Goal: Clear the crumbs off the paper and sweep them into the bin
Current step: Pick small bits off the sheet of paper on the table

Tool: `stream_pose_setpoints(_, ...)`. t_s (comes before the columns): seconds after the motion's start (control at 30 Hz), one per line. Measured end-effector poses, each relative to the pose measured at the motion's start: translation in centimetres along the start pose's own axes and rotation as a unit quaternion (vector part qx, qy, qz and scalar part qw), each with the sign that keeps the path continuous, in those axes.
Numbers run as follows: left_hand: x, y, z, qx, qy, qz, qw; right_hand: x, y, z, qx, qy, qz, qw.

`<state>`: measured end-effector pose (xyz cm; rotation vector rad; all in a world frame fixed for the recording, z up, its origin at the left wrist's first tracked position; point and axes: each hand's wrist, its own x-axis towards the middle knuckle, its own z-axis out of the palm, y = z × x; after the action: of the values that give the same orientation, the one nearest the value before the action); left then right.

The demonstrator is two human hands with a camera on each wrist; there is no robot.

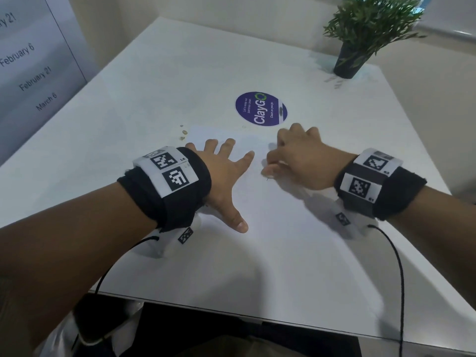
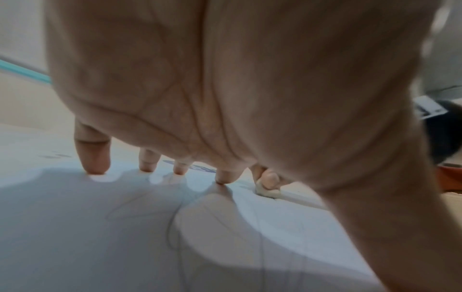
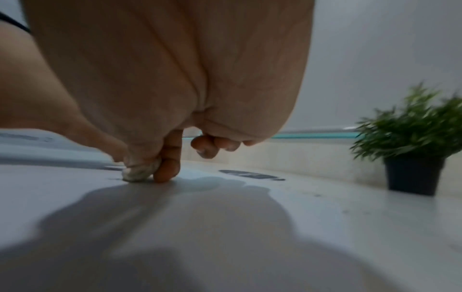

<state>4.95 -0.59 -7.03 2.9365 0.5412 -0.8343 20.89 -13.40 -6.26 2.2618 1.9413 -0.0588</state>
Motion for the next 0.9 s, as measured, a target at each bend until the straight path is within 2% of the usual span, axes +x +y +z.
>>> stream_pose_setpoints(0.07,-0.1,0.0,0.0,-0.001,-0.004,0.0,1.0,0.2,0.5,-0.2,-0.019,0.015,0.023,0.999)
stream_pose_setpoints(0.23,-0.1,-0.1,0.1,-0.007,0.0,0.004,1.0,-0.3,-2.5,-0.4,0.037,-0.033,-0.066,0.997)
stream_pose_setpoints(0.4,-0.1,-0.2,0.0,-0.007,-0.007,0.0,1.0,1.2,1.1,-0.9,-0.029,-0.008,0.069,0.997)
stream_pose_setpoints(0.47,0.0,-0.2,0.1,-0.006,-0.002,0.002,1.0,1.4,0.8,-1.0,0.001,-0.015,0.056,0.998)
stream_pose_setpoints(0.53,0.1,-0.3,0.4,-0.006,0.005,0.004,1.0,1.2,-0.8,-0.9,0.04,-0.03,0.011,0.999)
stream_pose_setpoints(0.6,0.1,-0.3,0.4,-0.005,0.007,0.005,1.0,1.2,-1.7,-0.5,0.029,-0.042,-0.012,0.999)
stream_pose_setpoints(0.77,0.0,-0.2,0.3,-0.007,-0.001,-0.001,1.0,2.3,1.1,-1.0,-0.025,-0.013,0.075,0.997)
stream_pose_setpoints(0.83,0.1,-0.2,0.3,-0.01,-0.004,0.001,1.0,2.2,0.8,-1.2,-0.009,-0.021,0.068,0.997)
stream_pose_setpoints(0.9,0.1,-0.4,0.4,-0.017,-0.001,0.006,1.0,2.0,-0.7,-1.4,0.037,-0.03,0.02,0.999)
